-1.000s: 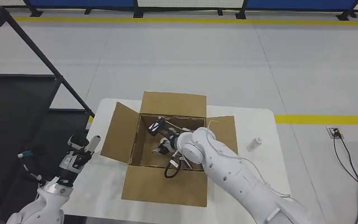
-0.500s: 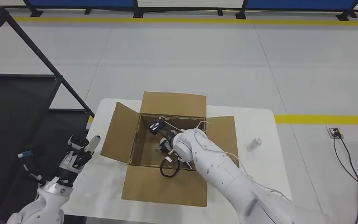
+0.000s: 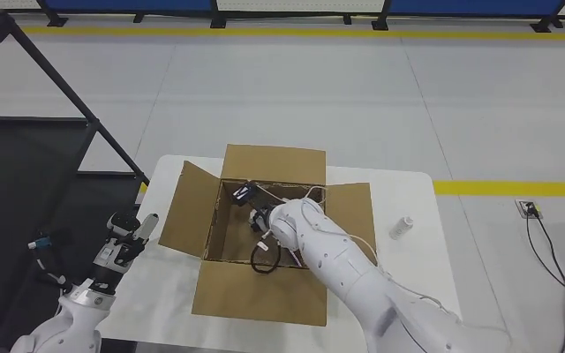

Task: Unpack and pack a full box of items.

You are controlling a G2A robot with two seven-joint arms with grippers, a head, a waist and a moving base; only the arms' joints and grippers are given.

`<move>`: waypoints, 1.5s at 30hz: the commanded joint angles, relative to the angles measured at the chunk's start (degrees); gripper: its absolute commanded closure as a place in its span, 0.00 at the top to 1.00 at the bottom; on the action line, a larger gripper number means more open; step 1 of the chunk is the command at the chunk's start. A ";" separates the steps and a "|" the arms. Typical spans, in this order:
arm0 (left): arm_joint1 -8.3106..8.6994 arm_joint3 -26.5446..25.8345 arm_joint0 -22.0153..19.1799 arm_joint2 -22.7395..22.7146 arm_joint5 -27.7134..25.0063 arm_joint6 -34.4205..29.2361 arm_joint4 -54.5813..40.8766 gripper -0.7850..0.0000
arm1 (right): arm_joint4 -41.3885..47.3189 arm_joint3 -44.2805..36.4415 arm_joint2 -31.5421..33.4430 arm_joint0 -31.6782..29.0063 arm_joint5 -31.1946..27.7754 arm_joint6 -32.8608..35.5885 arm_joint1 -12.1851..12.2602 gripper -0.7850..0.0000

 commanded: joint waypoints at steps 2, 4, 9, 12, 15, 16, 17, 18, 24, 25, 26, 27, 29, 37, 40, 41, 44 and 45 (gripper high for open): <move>0.00 0.00 0.00 0.00 0.00 0.00 0.00 1.00 | -0.25 -0.94 0.72 0.80 -2.01 -0.48 0.44 0.00; 0.00 0.00 0.00 0.00 0.00 0.00 0.00 1.00 | -0.76 -2.17 1.26 1.15 -2.94 -1.06 0.99 0.00; 0.00 0.00 0.00 0.00 0.00 0.00 0.00 1.00 | -2.74 -7.90 3.86 0.40 -2.83 -4.62 3.77 0.00; 0.00 0.00 0.00 0.00 0.00 0.00 0.00 1.00 | -4.82 -14.16 6.67 -1.75 -1.85 -4.99 6.69 0.00; 0.00 0.00 0.00 0.00 0.00 0.00 0.00 1.00 | -8.06 -25.08 11.14 -6.45 0.13 -3.42 10.56 0.00; 0.00 0.00 0.00 0.00 0.00 0.00 0.00 1.00 | -9.38 -30.08 13.23 -8.86 0.68 -2.22 12.06 0.00; 0.00 0.00 0.00 0.00 0.00 0.00 0.00 1.00 | -11.15 -35.84 15.66 -11.72 1.36 -0.75 13.64 0.00; 0.00 0.00 0.00 0.00 0.00 0.00 0.00 1.00 | -13.14 -42.21 18.47 -15.16 2.29 0.90 15.23 0.00; 0.00 0.00 0.00 0.00 0.00 0.00 0.00 1.00 | -25.37 -77.63 34.78 -37.50 5.94 11.42 21.64 0.00; 0.00 0.00 0.00 0.00 0.00 0.00 0.00 1.00 | -26.86 -81.31 36.69 -40.12 6.71 12.12 22.11 0.00; 0.00 0.00 0.00 0.00 0.00 0.00 0.00 1.00 | -28.52 -84.34 38.55 -42.39 7.63 12.85 22.52 0.00; 0.00 0.00 0.00 0.00 0.00 0.00 0.00 1.00 | -30.14 -86.96 40.34 -44.35 8.64 13.65 22.86 0.00; 0.00 0.00 0.00 0.00 0.00 0.00 0.00 1.00 | -32.38 -90.98 43.65 -47.67 10.54 15.27 23.38 0.00; 0.00 0.00 0.00 0.00 0.00 0.00 0.00 1.00 | -38.40 -95.81 53.22 -55.52 16.71 23.11 24.42 0.00; 0.00 0.00 0.00 0.00 0.00 0.00 0.00 1.00 | -37.51 -96.38 55.43 -58.01 16.31 24.95 24.65 0.00; 0.00 0.00 0.00 0.00 0.00 0.00 0.00 1.00 | -37.27 -96.30 56.11 -58.88 15.99 25.83 24.74 0.00; 0.00 0.00 0.00 0.00 0.00 0.00 0.00 1.00 | -37.33 -95.02 57.75 -60.22 16.04 28.58 24.93 0.00; 0.00 0.00 0.00 0.00 0.00 0.00 0.00 1.00 | -37.25 -94.29 58.04 -60.33 16.01 29.30 24.97 0.00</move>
